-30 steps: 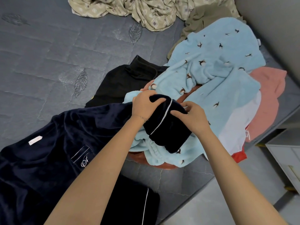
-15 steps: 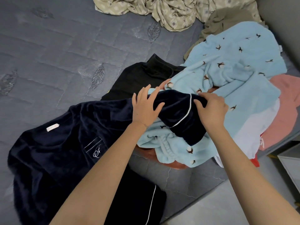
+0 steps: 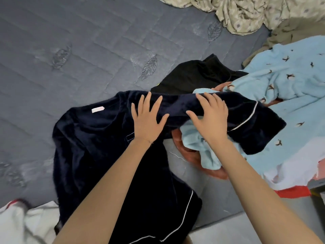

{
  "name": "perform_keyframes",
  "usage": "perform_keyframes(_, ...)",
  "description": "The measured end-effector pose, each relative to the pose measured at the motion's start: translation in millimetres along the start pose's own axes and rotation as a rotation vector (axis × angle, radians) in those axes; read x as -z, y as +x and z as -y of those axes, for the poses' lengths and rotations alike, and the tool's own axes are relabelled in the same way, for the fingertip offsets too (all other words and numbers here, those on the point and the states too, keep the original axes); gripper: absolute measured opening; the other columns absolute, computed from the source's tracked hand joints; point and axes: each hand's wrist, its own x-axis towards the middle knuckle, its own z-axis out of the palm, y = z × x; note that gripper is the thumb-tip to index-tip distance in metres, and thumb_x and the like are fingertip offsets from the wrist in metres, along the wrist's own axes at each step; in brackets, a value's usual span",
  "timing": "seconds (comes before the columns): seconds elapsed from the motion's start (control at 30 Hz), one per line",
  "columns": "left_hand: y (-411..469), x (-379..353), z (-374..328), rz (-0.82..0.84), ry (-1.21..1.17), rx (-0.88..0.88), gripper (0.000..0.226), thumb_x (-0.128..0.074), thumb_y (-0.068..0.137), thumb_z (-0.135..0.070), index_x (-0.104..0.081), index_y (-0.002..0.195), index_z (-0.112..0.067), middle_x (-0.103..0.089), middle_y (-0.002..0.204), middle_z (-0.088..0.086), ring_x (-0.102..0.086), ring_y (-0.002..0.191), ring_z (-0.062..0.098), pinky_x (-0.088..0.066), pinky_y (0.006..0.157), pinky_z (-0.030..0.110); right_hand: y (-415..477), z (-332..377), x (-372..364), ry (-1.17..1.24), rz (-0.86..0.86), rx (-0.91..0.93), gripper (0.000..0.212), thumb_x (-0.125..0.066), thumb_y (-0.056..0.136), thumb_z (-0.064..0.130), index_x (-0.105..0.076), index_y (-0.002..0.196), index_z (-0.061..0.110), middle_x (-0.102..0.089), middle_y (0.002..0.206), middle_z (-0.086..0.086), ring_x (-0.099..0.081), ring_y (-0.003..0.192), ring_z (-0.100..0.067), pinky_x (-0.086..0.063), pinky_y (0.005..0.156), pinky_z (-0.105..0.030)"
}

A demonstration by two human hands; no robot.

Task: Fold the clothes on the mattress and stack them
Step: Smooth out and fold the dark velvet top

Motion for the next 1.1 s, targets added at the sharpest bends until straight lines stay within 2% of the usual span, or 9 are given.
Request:
perform_keyframes(0.6,-139.1,56.2,230.7,-0.016,-0.016,0.328,0.064,-0.042,0.096,-0.054,-0.021,0.153,-0.034,-0.004,0.163,0.004,0.003,0.150,0.025,0.006,0.118,0.053,-65.6,215.0,-88.1,-0.010,0.145,0.267,0.066,-0.060,0.092,0.050,-0.041,0.149,0.022,-0.039,0.154,-0.004,-0.022,0.148,-0.027,-0.009,0.120,-0.049)
perform_keyframes(0.9,-197.4,61.9,321.3,0.062,-0.053,0.528,0.065,-0.034,0.098,-0.057,-0.007,0.154,-0.036,0.006,0.163,0.002,0.007,0.150,0.024,0.005,0.119,0.053,-94.3,289.4,-145.0,-0.047,0.282,0.394,0.069,-0.058,0.093,0.051,-0.035,0.152,0.023,-0.031,0.158,-0.005,-0.015,0.150,-0.027,-0.005,0.121,-0.049)
perform_keyframes(1.0,-209.1,56.0,341.2,0.094,-0.088,0.590,0.067,-0.036,0.098,-0.054,-0.008,0.155,-0.033,-0.002,0.163,0.003,-0.001,0.150,0.025,0.000,0.119,0.050,-99.2,306.3,-164.1,-0.076,0.333,0.440,0.070,-0.059,0.092,0.050,-0.033,0.152,0.024,-0.030,0.159,-0.004,-0.013,0.150,-0.025,-0.004,0.121,-0.049)
perform_keyframes(1.1,-215.2,42.2,355.4,0.180,-0.141,0.630,0.061,-0.040,0.099,-0.049,-0.024,0.151,-0.023,-0.023,0.158,0.007,-0.018,0.146,0.027,-0.014,0.117,0.048,-101.2,319.7,-185.0,-0.109,0.400,0.492,0.071,-0.058,0.093,0.050,-0.030,0.153,0.025,-0.026,0.160,-0.004,-0.010,0.151,-0.025,-0.003,0.122,-0.048)
